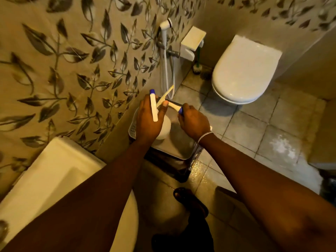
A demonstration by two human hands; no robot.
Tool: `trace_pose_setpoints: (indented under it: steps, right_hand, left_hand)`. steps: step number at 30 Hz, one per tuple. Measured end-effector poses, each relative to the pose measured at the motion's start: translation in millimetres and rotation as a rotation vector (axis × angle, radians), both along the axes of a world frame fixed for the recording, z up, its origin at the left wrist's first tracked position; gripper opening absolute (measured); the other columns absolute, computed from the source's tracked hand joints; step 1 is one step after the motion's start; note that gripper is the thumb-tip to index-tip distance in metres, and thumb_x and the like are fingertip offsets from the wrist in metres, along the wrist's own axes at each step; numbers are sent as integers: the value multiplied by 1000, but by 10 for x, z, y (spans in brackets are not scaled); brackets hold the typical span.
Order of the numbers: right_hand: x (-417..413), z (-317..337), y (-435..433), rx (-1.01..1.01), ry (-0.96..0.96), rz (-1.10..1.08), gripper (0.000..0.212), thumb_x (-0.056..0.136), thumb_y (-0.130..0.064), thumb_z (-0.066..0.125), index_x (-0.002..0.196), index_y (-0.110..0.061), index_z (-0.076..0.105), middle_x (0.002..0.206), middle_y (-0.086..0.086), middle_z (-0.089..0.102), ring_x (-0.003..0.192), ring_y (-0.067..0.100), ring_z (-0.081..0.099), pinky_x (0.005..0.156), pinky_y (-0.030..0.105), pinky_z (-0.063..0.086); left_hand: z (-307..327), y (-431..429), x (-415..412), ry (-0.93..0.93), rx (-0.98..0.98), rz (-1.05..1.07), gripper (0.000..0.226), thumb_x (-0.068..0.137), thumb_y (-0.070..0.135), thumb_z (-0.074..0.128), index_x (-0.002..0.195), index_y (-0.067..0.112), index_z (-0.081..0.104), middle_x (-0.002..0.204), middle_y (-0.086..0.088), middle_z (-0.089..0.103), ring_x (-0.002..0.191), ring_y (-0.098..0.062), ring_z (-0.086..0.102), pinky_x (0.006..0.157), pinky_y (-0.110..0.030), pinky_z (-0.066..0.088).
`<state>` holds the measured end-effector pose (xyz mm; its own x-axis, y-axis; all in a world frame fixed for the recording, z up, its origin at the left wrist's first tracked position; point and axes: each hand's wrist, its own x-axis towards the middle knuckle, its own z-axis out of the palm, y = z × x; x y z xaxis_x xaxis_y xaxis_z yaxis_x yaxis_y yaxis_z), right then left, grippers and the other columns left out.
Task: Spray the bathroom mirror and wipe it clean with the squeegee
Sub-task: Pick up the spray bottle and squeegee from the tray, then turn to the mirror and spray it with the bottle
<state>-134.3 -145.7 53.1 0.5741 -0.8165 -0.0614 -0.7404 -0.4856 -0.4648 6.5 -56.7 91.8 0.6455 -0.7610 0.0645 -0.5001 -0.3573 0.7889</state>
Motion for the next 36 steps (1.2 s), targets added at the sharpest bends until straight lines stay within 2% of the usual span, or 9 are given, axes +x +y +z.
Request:
trace_pose_setpoints:
  steps: [5, 10, 13, 16, 21, 26, 29, 31, 36]
  right_hand:
    - [90, 558, 89, 23, -134, -68, 28, 105, -32, 55, 120, -9, 59, 106, 13, 70, 84, 29, 66, 65, 36, 50]
    - [204, 1215, 250, 23, -263, -133, 20, 103, -30, 58, 111, -12, 61, 95, 8, 67, 75, 20, 58, 64, 31, 44]
    - [296, 1628, 327, 20, -310, -153, 16, 102, -28, 59, 106, -13, 60, 87, 2, 59, 75, 23, 60, 60, 28, 41]
    - [394, 2045, 417, 27, -361, -138, 16, 102, -29, 59, 108, -14, 60, 87, 1, 60, 75, 22, 60, 51, 23, 31]
    - [556, 2719, 617, 10, -504, -139, 15, 101, -31, 62, 106, -16, 61, 86, -1, 60, 74, 19, 54, 53, 23, 32]
    - [708, 3318, 889, 4, -648, -127, 24, 99, -32, 65, 110, -10, 62, 87, 1, 58, 76, 23, 56, 61, 28, 40]
    - [805, 3644, 1067, 41, -727, -81, 26, 99, -33, 66, 111, -10, 63, 88, 3, 61, 68, 16, 57, 52, 21, 35]
    - [880, 3860, 1192, 38, -764, -40, 24, 99, -33, 66, 109, -11, 62, 87, 2, 59, 63, 4, 51, 49, 17, 31]
    - [1066, 4392, 1522, 33, -844, 50, 25, 98, -33, 66, 99, -8, 60, 81, 7, 57, 72, 29, 56, 62, 33, 41]
  left_hand:
    - [656, 164, 128, -83, -44, 46, 62, 91, 64, 52, 126, 13, 56, 117, -8, 65, 104, -17, 60, 83, -27, 43]
    - [1430, 395, 280, -158, -108, 97, 52, 96, 53, 55, 124, 9, 57, 116, -11, 64, 105, -23, 62, 84, -28, 42]
    - [1889, 545, 360, -197, -177, 141, 52, 97, 51, 55, 128, 9, 57, 117, -7, 63, 103, -13, 56, 84, -27, 43]
    - [2334, 737, 447, -228, -254, 153, 44, 99, 52, 53, 113, 11, 60, 105, -5, 63, 94, -16, 60, 79, -30, 47]
    - [2946, 1070, 593, -268, -360, 196, 41, 101, 51, 49, 99, 11, 58, 90, -5, 59, 82, -20, 58, 70, -31, 43]
    - [3470, 1470, 663, -279, -496, 310, 43, 98, 56, 49, 105, 15, 60, 86, 13, 61, 83, 3, 62, 70, -14, 44]
    - [3739, 1714, 745, -316, -521, 361, 32, 100, 43, 56, 101, 11, 61, 90, -1, 63, 86, -19, 63, 73, -25, 44]
    - [3959, 1899, 780, -342, -540, 404, 27, 100, 42, 57, 91, 17, 56, 81, 2, 57, 77, -21, 58, 67, -26, 38]
    - [4422, 2371, 877, -421, -589, 494, 35, 99, 47, 55, 92, 13, 61, 84, -5, 63, 74, -18, 59, 63, -24, 43]
